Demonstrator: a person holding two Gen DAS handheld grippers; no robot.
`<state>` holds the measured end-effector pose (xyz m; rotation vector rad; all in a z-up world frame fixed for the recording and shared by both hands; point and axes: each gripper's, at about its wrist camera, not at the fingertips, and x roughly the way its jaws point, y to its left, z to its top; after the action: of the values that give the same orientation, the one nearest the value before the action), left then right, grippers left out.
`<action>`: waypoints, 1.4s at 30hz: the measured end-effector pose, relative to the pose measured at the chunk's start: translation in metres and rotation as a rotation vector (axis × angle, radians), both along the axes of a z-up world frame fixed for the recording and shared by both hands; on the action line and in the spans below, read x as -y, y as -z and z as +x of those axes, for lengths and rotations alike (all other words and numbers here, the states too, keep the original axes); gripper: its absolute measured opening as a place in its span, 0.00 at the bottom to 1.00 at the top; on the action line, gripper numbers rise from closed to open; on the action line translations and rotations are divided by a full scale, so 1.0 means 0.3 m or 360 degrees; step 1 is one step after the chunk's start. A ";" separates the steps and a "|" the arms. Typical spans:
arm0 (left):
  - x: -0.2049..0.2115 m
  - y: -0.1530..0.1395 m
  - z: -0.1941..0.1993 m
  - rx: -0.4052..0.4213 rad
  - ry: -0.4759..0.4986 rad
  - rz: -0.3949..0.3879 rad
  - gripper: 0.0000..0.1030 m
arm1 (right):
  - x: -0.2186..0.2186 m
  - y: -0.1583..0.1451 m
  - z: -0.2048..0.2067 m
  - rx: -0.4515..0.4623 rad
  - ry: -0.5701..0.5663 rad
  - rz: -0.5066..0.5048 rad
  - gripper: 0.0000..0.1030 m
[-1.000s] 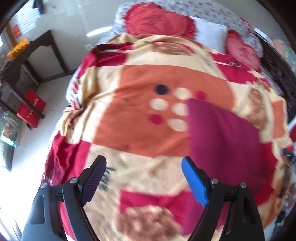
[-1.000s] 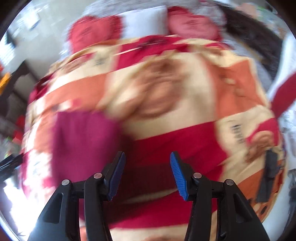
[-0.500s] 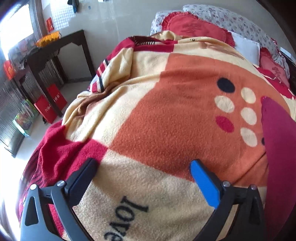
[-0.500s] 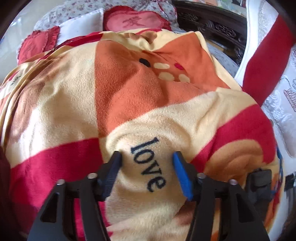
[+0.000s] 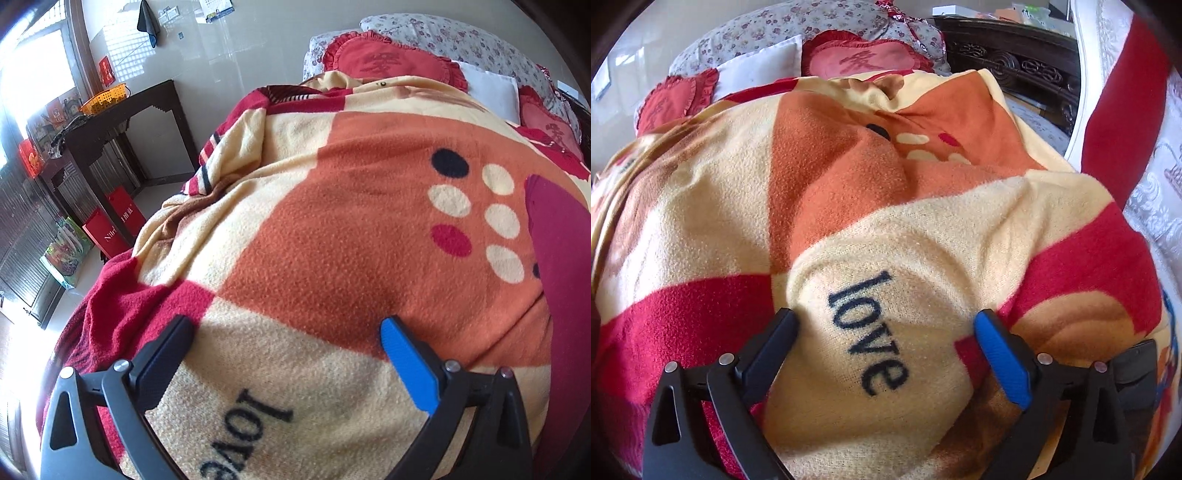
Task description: Fold small clothes
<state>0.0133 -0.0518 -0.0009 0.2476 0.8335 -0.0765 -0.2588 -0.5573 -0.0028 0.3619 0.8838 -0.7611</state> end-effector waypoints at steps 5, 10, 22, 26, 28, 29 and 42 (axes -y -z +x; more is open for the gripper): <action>-0.003 0.000 0.000 -0.0008 0.0001 -0.0021 1.00 | 0.010 0.008 -0.007 0.0037 -0.0007 0.0060 0.84; -0.001 -0.001 -0.003 -0.0007 0.0002 -0.0015 1.00 | 0.008 0.009 -0.004 0.0034 -0.0006 0.0057 0.84; 0.000 -0.002 -0.003 -0.0007 0.0002 -0.0015 1.00 | 0.010 0.011 -0.006 0.0032 -0.0004 0.0054 0.84; 0.000 -0.002 -0.003 -0.0007 0.0001 -0.0015 1.00 | 0.011 0.012 -0.007 0.0032 -0.0004 0.0054 0.84; 0.000 -0.001 -0.003 -0.0007 0.0001 -0.0015 1.00 | 0.011 0.012 -0.006 0.0031 -0.0004 0.0053 0.84; 0.001 -0.001 -0.002 -0.0007 0.0001 -0.0015 1.00 | 0.011 0.012 -0.007 0.0032 -0.0004 0.0053 0.84; 0.000 -0.002 -0.003 -0.0007 0.0001 -0.0015 1.00 | 0.011 0.013 -0.007 0.0032 -0.0005 0.0053 0.84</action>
<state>0.0125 -0.0519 -0.0004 0.2390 0.8374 -0.0813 -0.2609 -0.5606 -0.0066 0.3969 0.8787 -0.7393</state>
